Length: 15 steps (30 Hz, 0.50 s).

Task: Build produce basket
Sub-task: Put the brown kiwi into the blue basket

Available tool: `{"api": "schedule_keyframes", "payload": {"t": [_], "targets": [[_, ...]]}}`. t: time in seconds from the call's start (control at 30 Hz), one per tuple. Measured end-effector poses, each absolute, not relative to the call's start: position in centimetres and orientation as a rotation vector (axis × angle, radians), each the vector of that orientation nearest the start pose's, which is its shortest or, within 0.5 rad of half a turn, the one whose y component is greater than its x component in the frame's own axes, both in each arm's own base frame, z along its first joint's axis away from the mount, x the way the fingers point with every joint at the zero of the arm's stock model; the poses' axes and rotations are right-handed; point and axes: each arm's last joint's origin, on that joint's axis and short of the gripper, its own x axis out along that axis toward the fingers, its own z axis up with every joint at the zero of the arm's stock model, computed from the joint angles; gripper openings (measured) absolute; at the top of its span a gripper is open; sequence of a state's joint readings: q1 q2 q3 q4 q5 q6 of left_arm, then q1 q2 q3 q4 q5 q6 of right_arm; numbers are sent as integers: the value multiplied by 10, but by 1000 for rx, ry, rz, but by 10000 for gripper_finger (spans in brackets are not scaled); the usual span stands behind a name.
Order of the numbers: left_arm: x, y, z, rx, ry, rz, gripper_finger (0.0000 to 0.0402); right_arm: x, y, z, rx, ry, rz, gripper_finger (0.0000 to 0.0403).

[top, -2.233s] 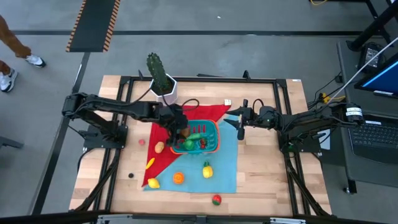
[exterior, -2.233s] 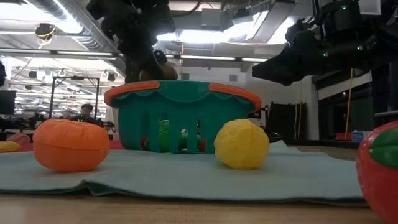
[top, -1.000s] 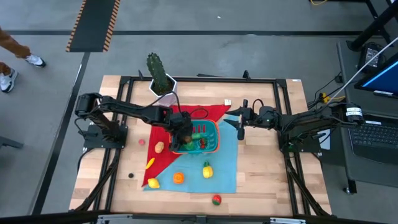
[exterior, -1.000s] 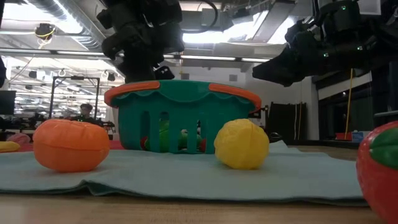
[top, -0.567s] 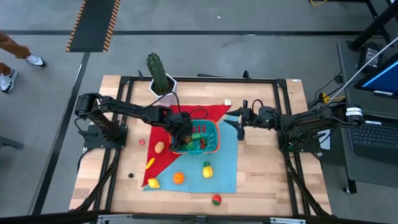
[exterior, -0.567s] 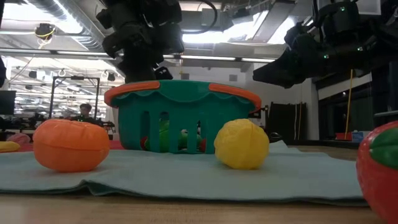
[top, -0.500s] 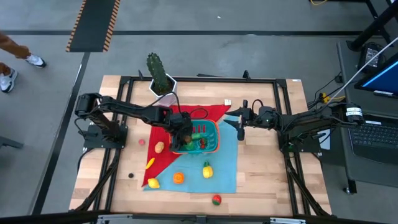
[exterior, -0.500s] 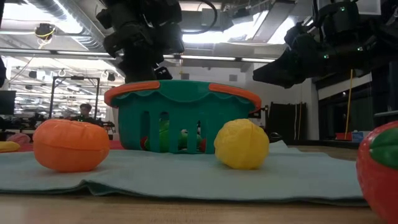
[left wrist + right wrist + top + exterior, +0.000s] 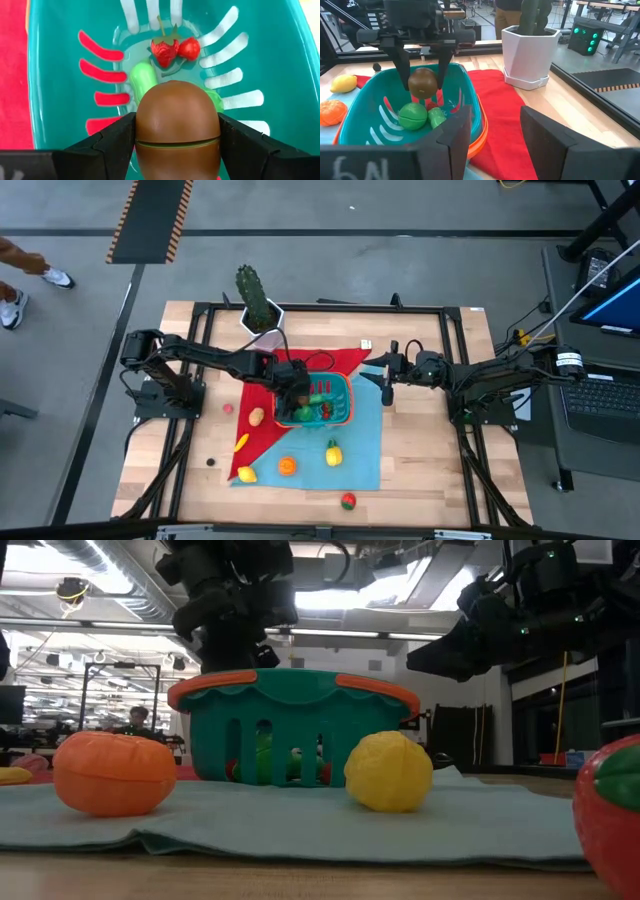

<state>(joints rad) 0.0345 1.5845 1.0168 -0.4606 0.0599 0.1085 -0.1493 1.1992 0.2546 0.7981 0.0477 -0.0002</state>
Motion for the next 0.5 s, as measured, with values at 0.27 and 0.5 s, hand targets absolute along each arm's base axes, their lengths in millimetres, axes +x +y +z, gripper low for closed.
{"api": "schedule_keyframes", "payload": {"t": [0.27, 0.5], "targets": [[314, 8, 205, 4, 1009, -54, 250, 209, -33, 172, 7, 148, -196, 173], [312, 7, 204, -18, 1030, -56, 251, 209, -33, 172, 7, 149, -196, 173]]}}
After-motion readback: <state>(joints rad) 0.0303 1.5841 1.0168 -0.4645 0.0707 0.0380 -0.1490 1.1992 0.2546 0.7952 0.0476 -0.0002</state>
